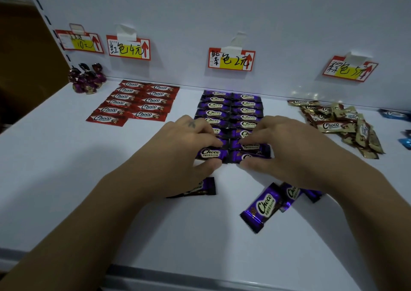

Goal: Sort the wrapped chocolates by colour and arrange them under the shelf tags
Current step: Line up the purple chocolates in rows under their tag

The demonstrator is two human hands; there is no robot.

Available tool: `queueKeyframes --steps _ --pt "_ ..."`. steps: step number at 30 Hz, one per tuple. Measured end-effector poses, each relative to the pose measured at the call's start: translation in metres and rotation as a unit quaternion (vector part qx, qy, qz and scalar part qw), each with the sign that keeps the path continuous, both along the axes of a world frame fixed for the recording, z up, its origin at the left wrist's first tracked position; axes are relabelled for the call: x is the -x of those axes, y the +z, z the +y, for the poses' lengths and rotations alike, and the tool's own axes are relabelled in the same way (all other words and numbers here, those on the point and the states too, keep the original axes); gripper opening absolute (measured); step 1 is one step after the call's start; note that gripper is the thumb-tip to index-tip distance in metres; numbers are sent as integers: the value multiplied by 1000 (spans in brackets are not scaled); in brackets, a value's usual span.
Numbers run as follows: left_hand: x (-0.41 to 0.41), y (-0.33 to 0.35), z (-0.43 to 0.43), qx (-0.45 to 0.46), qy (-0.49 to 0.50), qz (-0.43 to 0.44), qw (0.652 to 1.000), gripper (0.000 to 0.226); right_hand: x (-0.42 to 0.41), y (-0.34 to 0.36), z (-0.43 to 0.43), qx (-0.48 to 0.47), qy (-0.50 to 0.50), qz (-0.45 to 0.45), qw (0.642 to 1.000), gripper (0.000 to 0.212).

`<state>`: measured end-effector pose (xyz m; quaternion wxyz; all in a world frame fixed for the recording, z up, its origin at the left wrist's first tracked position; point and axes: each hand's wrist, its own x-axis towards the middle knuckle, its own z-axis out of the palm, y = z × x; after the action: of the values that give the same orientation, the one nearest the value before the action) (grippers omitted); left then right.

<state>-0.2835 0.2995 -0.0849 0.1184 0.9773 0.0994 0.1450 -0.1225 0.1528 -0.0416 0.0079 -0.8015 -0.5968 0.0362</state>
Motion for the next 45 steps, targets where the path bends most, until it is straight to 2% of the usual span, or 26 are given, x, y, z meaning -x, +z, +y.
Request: queueKeyframes --steps 16,18,21,22,24,25,27,28,29,31,32,35,37,39,42,45 --pt "-1 -1 -1 -2 -2 -9 1000 38 -5 -1 -1 0 38 36 999 48" --pt "1 4 4 21 1 -3 1000 30 -5 5 -4 -11 44 45 998 51" --pt "17 28 11 136 6 -1 991 22 -6 21 -12 -35 61 108 992 49" --pt "24 33 14 159 0 13 987 24 -6 24 -14 -31 65 134 988 47" --pt "23 35 19 146 -11 64 987 35 -5 25 -17 -1 77 167 983 50" --pt "23 29 22 133 -6 113 985 32 -4 23 -16 14 87 176 980 53" --pt "39 15 20 141 3 162 977 11 0 19 -14 24 107 192 975 61" --pt "47 17 16 144 1 154 978 17 2 18 -13 25 117 191 974 65" --pt "47 20 11 129 21 116 985 35 3 16 -13 23 125 183 975 66" --pt "63 23 -8 101 82 57 990 62 10 14 -11 3 138 167 976 59" --pt "72 23 -15 84 102 46 990 66 13 11 -10 -16 133 160 978 55" --pt "78 4 -20 75 152 37 985 55 29 2 -2 -61 122 125 983 54" --pt "79 -4 -21 44 173 25 984 50 41 -3 5 -59 125 97 986 55" --pt "82 -6 -25 50 177 1 983 49 51 -6 11 -41 119 69 990 54" --pt "83 -9 -26 35 162 -22 986 45 57 -10 14 -34 136 52 989 38" --pt "81 -10 -30 19 163 -57 985 38 53 -6 10 -20 146 77 986 21"
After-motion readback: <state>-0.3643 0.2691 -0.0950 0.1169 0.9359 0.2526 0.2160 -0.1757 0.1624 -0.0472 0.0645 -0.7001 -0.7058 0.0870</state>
